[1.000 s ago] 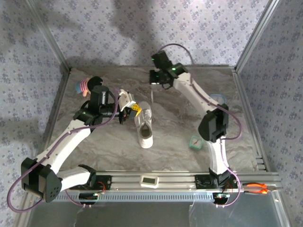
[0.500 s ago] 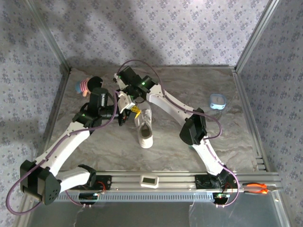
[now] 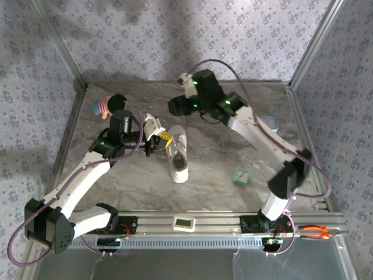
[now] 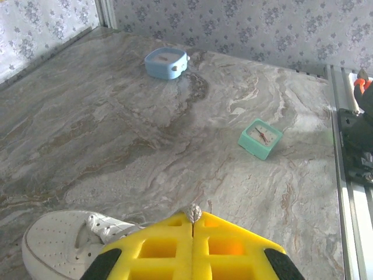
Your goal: Tie the shoes
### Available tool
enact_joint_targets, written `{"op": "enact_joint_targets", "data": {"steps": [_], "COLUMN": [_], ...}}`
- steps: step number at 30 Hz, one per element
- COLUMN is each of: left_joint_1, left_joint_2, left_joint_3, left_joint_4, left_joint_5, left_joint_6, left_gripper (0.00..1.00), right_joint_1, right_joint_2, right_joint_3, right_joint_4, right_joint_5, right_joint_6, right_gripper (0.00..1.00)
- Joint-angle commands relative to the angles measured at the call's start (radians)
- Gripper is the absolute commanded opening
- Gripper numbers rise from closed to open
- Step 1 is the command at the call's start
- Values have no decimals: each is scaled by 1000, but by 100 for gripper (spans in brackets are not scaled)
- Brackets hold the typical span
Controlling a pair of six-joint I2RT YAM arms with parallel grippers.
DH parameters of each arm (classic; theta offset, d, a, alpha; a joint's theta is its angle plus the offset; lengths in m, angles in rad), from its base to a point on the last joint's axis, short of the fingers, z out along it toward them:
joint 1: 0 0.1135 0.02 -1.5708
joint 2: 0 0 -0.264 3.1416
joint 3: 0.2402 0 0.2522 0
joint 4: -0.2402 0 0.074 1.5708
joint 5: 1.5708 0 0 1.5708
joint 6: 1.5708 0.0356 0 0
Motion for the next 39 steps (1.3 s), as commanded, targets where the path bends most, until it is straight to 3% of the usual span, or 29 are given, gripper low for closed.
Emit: {"op": "enact_joint_targets", "data": {"steps": [1,6,9,13,20,27,30,35,36,39], "left_joint_1": [14,23,24,25,24,25,24,27,28,35], "left_joint_2": [16,46,67,97,121,134,133,138,139,146], "left_joint_3": [21,68,91,128,160,181,180,164,161,159], "left_joint_4": [16,-16,-17,-31,-48,-77,-82,-79,-77,-95], "left_joint_5": [42,59,61,56,50,51,50,30,31,34], "left_joint_6": [-39,-76,-119,-169,-187,-189,-189,-160,-155,-107], "left_gripper": [0,0,0,0,0,0,0,0,0,9], "right_joint_1": [-21,36,108,162,168,166,168,166,164,157], "right_joint_2": [-169,-363,-382,-327,-237,-148,-128,-145,-151,-169], "right_joint_3": [-287,-683,-799,-809,-758,-718,-694,-686,-692,-707], "right_joint_4": [240,519,648,696,749,818,814,751,749,759], "right_joint_5": [32,96,140,167,104,88,78,95,102,108], "right_joint_6": [-35,-173,-275,-349,-414,-377,-362,-347,-347,-332], "right_gripper": [58,62,65,67,69,68,59,5,0,0]}}
